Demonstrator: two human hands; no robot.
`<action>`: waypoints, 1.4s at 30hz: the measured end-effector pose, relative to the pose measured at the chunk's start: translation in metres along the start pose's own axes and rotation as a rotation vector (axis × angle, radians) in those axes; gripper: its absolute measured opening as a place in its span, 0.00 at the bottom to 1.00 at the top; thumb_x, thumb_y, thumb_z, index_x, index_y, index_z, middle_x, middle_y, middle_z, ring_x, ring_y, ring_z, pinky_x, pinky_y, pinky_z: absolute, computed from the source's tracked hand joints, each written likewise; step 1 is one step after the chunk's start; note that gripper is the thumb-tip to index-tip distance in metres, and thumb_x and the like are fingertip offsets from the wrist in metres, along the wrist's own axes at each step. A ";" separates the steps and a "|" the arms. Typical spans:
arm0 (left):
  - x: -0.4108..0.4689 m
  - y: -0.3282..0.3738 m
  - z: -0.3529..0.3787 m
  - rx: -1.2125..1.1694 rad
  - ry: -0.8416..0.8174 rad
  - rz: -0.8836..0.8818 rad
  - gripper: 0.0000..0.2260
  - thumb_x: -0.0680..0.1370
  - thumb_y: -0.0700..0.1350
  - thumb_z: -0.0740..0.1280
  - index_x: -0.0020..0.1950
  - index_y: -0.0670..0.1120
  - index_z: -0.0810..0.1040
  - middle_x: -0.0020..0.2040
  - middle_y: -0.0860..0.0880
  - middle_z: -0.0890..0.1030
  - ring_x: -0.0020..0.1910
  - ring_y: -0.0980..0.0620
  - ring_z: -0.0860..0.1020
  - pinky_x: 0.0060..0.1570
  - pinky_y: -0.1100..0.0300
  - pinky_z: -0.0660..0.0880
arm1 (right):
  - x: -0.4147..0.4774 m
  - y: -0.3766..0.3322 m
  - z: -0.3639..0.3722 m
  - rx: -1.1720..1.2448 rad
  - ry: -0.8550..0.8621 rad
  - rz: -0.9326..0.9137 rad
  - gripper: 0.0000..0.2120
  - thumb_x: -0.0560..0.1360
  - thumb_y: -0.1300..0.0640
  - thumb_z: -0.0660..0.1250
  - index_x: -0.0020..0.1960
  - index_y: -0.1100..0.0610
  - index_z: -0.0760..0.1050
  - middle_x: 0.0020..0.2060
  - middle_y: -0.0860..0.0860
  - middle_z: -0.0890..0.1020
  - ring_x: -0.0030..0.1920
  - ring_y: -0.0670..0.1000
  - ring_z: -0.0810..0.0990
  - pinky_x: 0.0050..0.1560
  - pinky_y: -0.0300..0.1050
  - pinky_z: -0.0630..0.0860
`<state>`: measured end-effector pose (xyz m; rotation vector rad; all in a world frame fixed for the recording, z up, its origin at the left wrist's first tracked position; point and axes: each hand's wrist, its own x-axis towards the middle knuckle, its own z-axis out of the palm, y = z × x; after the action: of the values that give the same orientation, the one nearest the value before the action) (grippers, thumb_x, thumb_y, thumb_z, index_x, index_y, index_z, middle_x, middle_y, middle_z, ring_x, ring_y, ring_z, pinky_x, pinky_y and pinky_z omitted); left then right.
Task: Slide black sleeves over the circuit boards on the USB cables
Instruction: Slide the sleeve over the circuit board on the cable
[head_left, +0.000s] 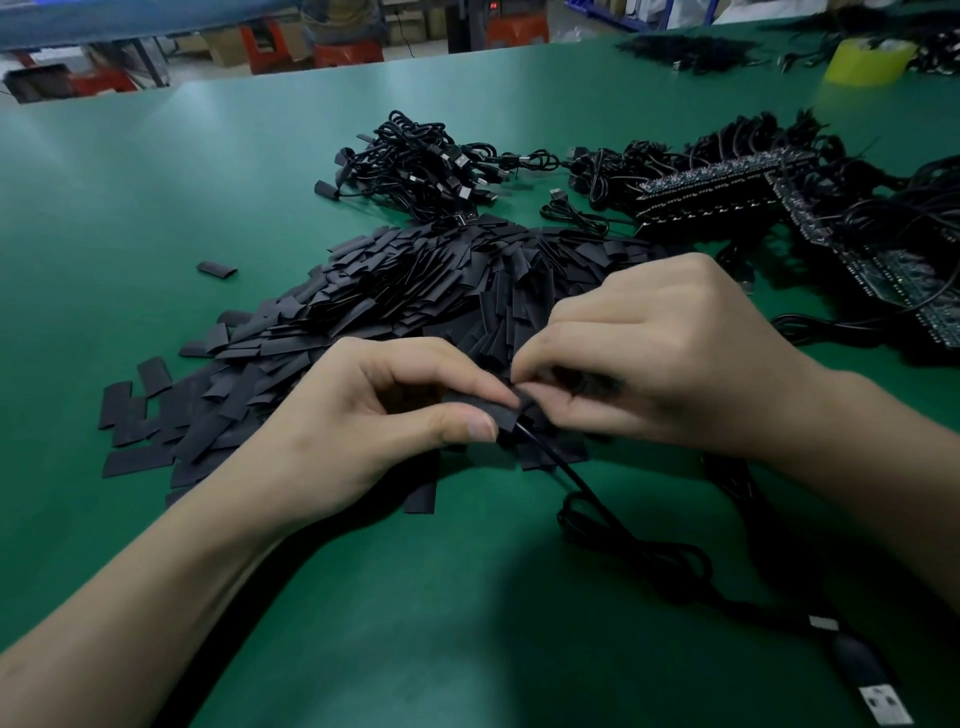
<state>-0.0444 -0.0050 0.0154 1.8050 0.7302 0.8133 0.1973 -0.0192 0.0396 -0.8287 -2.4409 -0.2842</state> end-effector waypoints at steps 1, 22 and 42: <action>0.000 0.000 0.001 0.011 0.012 0.006 0.06 0.72 0.46 0.77 0.48 0.53 0.89 0.47 0.48 0.84 0.32 0.40 0.82 0.27 0.52 0.79 | 0.001 0.000 -0.001 0.020 0.011 0.018 0.06 0.79 0.58 0.69 0.45 0.54 0.84 0.35 0.48 0.82 0.31 0.53 0.78 0.33 0.48 0.75; 0.005 0.000 0.017 -0.041 0.520 0.038 0.20 0.64 0.48 0.78 0.55 0.46 0.84 0.44 0.49 0.87 0.40 0.57 0.84 0.46 0.67 0.79 | 0.005 -0.005 0.013 1.036 -0.231 0.649 0.10 0.83 0.60 0.65 0.44 0.59 0.81 0.29 0.50 0.80 0.30 0.46 0.77 0.34 0.32 0.72; 0.006 0.003 0.011 -0.334 0.631 -0.015 0.06 0.74 0.47 0.73 0.46 0.46 0.84 0.38 0.45 0.86 0.37 0.53 0.85 0.42 0.65 0.80 | 0.005 -0.001 0.005 0.690 -0.393 0.590 0.11 0.75 0.41 0.72 0.48 0.47 0.85 0.39 0.40 0.79 0.36 0.42 0.75 0.40 0.35 0.70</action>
<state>-0.0323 -0.0074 0.0164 1.2385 0.9340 1.4301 0.1914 -0.0153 0.0378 -1.2788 -2.2274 0.9563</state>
